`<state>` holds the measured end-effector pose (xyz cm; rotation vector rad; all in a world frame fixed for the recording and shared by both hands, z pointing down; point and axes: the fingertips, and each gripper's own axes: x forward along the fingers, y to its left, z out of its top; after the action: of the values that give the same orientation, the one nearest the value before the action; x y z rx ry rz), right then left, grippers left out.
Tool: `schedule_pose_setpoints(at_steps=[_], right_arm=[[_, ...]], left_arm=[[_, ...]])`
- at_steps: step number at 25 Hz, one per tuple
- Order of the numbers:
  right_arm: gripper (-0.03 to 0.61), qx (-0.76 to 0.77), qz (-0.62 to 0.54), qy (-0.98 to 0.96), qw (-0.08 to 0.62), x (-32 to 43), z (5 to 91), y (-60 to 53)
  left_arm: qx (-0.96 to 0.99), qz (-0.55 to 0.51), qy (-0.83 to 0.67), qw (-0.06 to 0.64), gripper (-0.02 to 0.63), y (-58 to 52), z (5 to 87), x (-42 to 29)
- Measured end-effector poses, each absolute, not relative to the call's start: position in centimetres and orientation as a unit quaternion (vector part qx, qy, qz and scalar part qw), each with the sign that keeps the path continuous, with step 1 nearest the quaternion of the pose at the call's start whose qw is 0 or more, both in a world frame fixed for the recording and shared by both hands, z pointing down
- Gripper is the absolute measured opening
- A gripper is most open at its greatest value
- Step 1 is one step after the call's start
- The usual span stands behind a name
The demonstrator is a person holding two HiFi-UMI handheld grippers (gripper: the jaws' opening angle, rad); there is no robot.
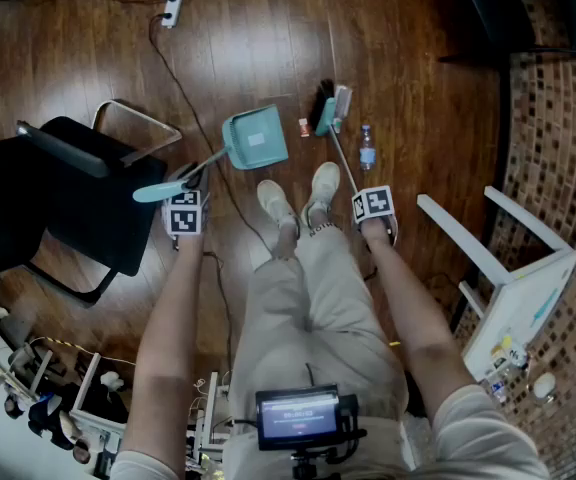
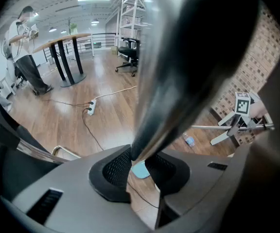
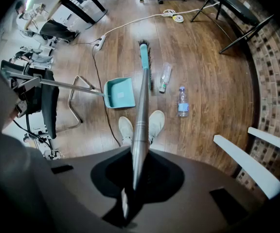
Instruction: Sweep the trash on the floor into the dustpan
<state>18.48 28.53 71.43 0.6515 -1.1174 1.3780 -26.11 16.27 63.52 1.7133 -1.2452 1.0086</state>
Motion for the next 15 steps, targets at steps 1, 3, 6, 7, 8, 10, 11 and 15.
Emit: schedule_pose_setpoints(at_steps=[1, 3, 6, 7, 8, 10, 11, 15], right_arm=[[0.049, 0.276, 0.593, -0.475, 0.588, 18.4, 71.8, 28.7], [0.049, 0.271, 0.595, -0.468, 0.594, 18.1, 72.6, 29.0], [0.048, 0.270, 0.594, -0.459, 0.603, 17.8, 74.0, 29.2], [0.049, 0.269, 0.595, -0.455, 0.605, 17.7, 74.4, 29.3], [0.049, 0.268, 0.597, -0.451, 0.607, 17.4, 74.7, 29.4], [0.048, 0.265, 0.600, -0.446, 0.609, 16.9, 75.2, 29.6], [0.048, 0.265, 0.599, -0.446, 0.610, 16.6, 75.4, 29.7], [0.048, 0.260, 0.593, -0.451, 0.614, 15.4, 75.8, 29.8]], left_arm=[[0.676, 0.398, -0.487, 0.384, 0.080, 16.5, 63.5, -26.0], [0.682, 0.403, -0.480, 0.377, 0.080, 16.9, 63.3, -25.7], [0.694, 0.408, -0.469, 0.363, 0.080, 17.3, 63.0, -25.2], [0.696, 0.408, -0.468, 0.361, 0.078, 17.4, 63.0, -25.2], [0.696, 0.407, -0.468, 0.361, 0.078, 17.6, 63.1, -25.1], [0.695, 0.404, -0.472, 0.362, 0.080, 17.7, 63.1, -25.2], [0.694, 0.403, -0.474, 0.362, 0.080, 17.7, 63.1, -25.2], [0.692, 0.398, -0.479, 0.365, 0.080, 17.8, 63.0, -25.2]])
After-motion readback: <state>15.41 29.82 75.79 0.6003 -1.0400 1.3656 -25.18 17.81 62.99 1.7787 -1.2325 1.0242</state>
